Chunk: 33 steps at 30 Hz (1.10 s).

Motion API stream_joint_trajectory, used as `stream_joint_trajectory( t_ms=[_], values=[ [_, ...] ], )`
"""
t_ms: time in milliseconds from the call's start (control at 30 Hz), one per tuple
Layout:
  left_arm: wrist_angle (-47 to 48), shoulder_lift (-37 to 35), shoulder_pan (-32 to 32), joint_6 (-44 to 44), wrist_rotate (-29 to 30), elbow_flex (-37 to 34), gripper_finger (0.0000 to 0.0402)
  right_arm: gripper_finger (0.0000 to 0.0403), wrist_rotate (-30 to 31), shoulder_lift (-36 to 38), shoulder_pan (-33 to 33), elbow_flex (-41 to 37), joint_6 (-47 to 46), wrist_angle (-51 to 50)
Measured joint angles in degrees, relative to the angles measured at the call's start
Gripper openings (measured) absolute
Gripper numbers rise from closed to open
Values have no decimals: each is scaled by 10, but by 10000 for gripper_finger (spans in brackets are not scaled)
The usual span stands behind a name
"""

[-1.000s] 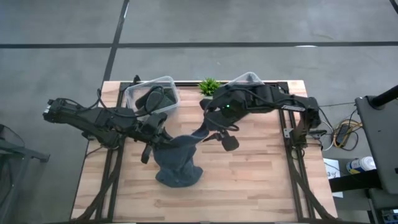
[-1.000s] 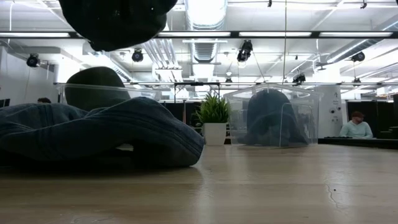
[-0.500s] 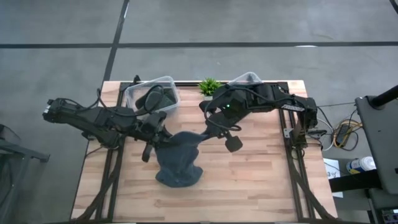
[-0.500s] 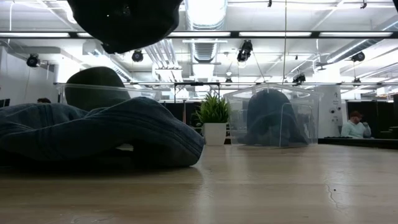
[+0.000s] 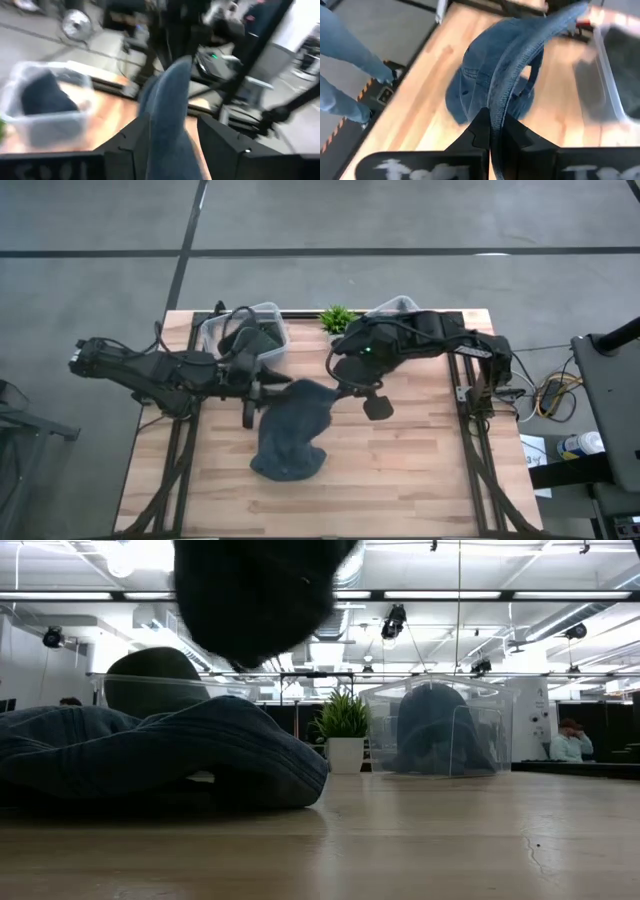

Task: Pick & Place hat
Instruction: Put the right blue cap into the right transparent bin

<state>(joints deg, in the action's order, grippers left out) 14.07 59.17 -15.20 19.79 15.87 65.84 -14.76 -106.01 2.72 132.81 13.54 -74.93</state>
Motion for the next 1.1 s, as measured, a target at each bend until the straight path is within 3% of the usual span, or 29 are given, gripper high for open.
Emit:
stream_joint_trajectory(
  t_ms=[233,500,667,967,1100],
  values=[
    [0,-16,0,-66,81,3,162,9,82,29,-13,2,-21,-111],
    [8,-25,0,-100,82,3,163,9,163,104,-78,10,-41,-151],
    [19,-26,1,-115,83,-3,163,9,237,150,-140,10,10,-151],
    [48,-25,1,-117,91,-5,163,9,233,172,-243,8,124,-151],
    [48,-25,1,-117,91,-5,163,8,204,172,-274,-8,157,-151]
  ],
)
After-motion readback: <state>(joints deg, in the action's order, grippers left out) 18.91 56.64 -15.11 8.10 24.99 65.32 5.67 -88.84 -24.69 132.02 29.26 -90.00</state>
